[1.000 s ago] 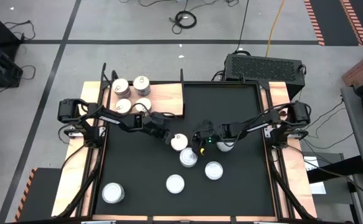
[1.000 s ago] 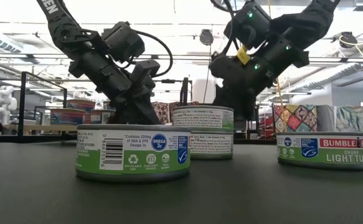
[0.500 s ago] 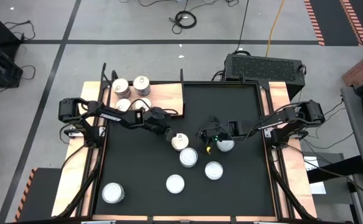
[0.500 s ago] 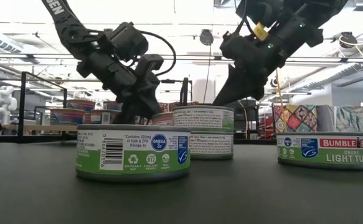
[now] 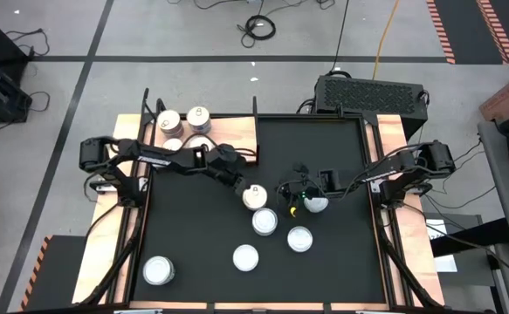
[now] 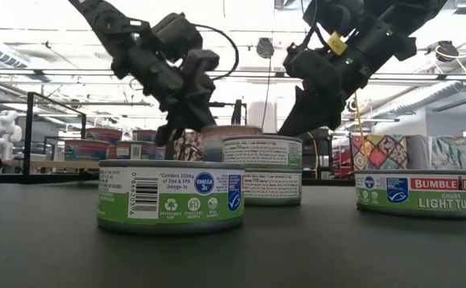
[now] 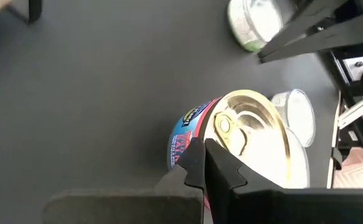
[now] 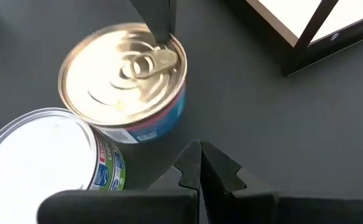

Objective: Stack canned seafood by type on shelf
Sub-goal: Stack the blue and pink tuna can on top of the bottom left blue and pink tuna can on the shelf

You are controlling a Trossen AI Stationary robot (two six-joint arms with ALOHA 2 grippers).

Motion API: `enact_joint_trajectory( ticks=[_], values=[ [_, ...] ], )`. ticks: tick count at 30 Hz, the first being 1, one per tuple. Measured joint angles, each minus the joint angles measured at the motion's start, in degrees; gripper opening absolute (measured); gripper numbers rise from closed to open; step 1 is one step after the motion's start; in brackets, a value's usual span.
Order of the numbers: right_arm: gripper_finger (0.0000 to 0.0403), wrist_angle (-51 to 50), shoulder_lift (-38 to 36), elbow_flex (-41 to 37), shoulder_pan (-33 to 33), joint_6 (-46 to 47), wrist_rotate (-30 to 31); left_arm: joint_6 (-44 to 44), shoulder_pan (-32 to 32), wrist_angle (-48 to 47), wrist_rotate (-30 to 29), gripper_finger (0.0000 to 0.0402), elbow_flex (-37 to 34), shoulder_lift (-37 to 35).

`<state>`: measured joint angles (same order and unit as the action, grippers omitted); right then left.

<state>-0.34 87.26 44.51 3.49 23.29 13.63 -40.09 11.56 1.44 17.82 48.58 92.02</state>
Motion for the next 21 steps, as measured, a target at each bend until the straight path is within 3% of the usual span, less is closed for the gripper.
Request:
enact_joint_trajectory(
  ticks=[21],
  values=[
    [0.0,-1.0,0.0,0.0,0.0,0.6,-0.1,3.1,7.7,-28.7,-8.9,0.0,1.8,-30.2]
  ],
)
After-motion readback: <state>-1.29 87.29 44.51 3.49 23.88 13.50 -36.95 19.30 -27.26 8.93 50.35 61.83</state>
